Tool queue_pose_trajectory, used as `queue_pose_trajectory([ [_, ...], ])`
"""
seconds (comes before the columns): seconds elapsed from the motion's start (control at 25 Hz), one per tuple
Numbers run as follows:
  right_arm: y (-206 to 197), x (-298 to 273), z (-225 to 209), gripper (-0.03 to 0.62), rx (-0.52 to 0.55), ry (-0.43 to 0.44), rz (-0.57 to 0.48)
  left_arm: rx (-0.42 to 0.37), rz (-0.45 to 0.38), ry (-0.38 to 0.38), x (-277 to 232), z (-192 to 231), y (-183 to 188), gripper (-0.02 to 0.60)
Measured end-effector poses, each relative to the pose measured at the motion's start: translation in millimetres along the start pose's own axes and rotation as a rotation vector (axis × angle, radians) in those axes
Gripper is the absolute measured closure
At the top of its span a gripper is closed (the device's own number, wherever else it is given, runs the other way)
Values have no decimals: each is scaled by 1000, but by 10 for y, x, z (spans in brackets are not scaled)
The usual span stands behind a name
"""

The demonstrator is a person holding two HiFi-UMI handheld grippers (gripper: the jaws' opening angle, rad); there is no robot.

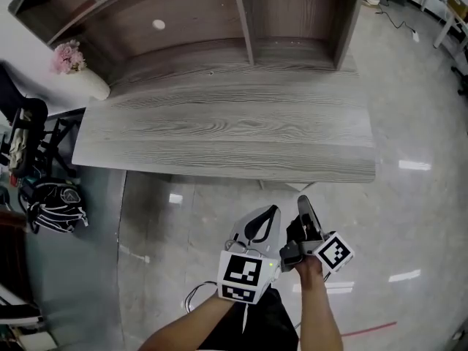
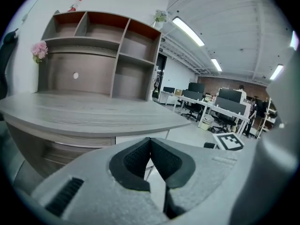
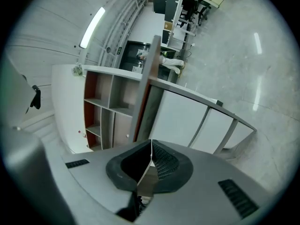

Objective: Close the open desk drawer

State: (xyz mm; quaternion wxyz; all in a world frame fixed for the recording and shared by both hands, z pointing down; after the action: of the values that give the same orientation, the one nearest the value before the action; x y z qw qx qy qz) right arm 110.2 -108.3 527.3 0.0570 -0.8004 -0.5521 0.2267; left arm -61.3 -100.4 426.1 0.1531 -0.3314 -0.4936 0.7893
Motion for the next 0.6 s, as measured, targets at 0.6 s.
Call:
queue_pose_trajectory([
  [0.6, 51, 1156, 1240, 594, 409, -61, -5, -50, 3, -11, 667, -627, 487, 577],
])
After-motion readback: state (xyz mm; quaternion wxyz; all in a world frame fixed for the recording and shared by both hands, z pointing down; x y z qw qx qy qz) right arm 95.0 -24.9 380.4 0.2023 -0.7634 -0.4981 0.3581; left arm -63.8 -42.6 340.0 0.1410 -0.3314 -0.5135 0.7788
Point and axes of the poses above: the fingertips, and each gripper's own axes: x backward along the fingers, z to its left, y out of its top, the point moved 10 cm from there along x, backward along the fingers, and after that the axes turned 15 degrees about -y, right-handed, at the moved point
